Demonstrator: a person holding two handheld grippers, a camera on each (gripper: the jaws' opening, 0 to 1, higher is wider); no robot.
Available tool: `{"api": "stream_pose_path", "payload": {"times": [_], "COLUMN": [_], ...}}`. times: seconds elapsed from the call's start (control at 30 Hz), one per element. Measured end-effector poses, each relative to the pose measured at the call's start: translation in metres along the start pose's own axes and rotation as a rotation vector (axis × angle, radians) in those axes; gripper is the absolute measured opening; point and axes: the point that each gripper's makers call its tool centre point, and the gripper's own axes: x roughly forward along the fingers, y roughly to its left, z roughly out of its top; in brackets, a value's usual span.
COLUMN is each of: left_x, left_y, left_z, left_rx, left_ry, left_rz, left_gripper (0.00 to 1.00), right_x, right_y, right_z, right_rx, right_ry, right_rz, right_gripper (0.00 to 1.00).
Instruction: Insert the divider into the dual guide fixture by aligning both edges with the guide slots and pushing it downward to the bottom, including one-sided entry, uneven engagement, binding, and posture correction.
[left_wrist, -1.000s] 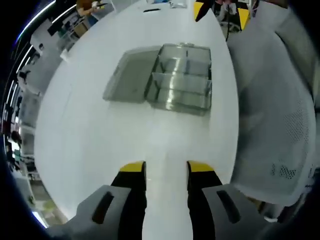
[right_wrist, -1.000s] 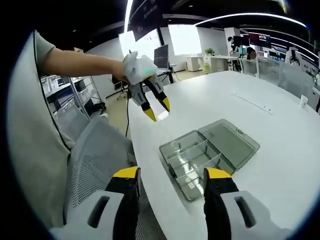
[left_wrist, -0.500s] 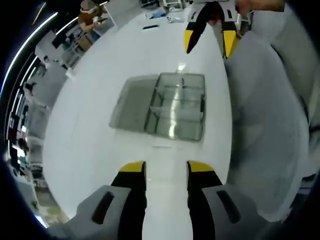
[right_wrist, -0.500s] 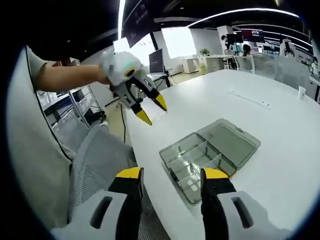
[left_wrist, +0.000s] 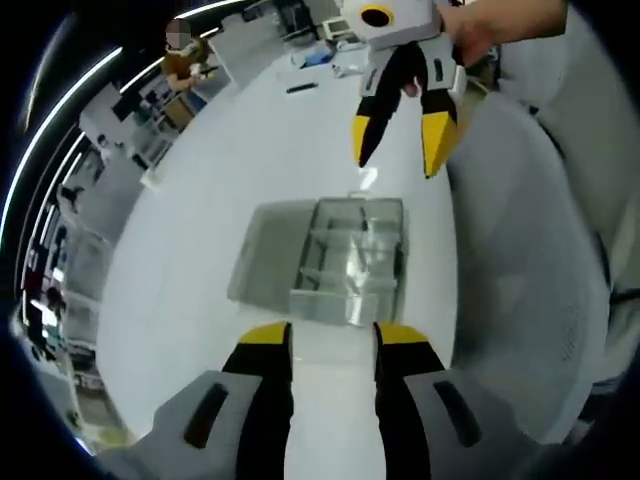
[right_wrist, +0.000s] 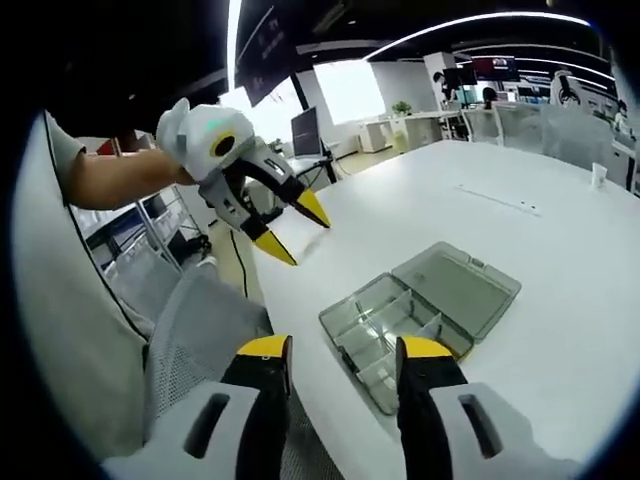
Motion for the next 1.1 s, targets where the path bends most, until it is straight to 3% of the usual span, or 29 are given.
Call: {"api": "stream_pose_path", "payload": {"times": [0.53,0.9,1.1], "left_x": [0.003,0.007,0.006], "left_y": [-0.006,-0.012,-0.008], "left_z": [0.035,0.045,0.055], "left_rx": [0.044,0.103,0.146], "left_ry": [-0.095,-0.105,-0.119], "left_rz": [0.11,0.158,0.216], "left_gripper": [0.27,0.27,0.27], "right_x": [0.004,0.006,0.011], "right_y": [0.008,0.014,0.021], "right_z": [0.021,0.037,0.044], "right_rx": [0.061,0.114,0.153], "right_ry": [-0.062,-0.112,-0.131], "right_rz": [0.036,0.075,0.108], "right_gripper": [0.31,0.25,0.21]}}
